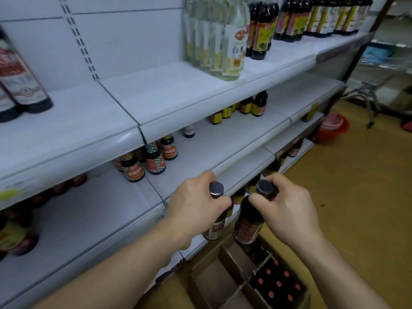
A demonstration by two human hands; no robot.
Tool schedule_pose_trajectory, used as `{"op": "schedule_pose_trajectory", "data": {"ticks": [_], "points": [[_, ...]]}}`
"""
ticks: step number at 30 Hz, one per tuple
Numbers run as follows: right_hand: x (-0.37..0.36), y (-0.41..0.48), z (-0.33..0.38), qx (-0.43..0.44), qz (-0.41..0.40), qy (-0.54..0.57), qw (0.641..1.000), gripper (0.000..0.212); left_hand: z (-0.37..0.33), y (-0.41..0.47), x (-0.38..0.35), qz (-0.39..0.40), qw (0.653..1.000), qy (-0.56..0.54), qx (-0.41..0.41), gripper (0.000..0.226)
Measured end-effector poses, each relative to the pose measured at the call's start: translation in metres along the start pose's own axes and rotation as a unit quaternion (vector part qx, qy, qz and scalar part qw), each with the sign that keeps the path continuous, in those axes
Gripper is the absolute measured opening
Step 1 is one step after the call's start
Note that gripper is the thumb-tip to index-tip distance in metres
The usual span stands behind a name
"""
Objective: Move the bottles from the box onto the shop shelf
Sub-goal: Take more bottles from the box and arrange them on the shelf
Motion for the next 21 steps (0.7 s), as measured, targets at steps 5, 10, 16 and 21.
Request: {"op": "schedule_pose_trajectory", "data": {"ticks": [5, 10, 16, 21], "points": [[-0.005, -0.013, 0.045, 0.047, 0.017, -0.004, 0.999, 0.017, 0.015, -0.018, 0.045, -0.032, 0.999, 0.0, 0.008, 0.022], [-0.002, -0.034, 0.102, 0.097, 0.022, -0.011, 0.995, 0.015, 0.026, -0.044, 0.098, -0.076, 0.997, -0.001, -0.001, 0.022], [0.001, -0.067, 0.172, 0.158, 0.035, -0.016, 0.987, 0.015, 0.033, -0.079, 0.167, -0.135, 0.991, 0.009, -0.011, 0.022], [-0.001, -0.095, 0.219, 0.188, 0.037, -0.02, 0.981, 0.017, 0.037, -0.107, 0.221, -0.163, 0.987, 0.005, -0.007, 0.023]]}}
Point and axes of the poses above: each hand's wrist, its own y-axis towards the middle knuckle, its own x-axis out of the back of the hand, z = x × y, the point moved 3 cm from there along y, towards the middle knuckle, and after that the axes turned 4 degrees about -x, right-handed, at the moved point
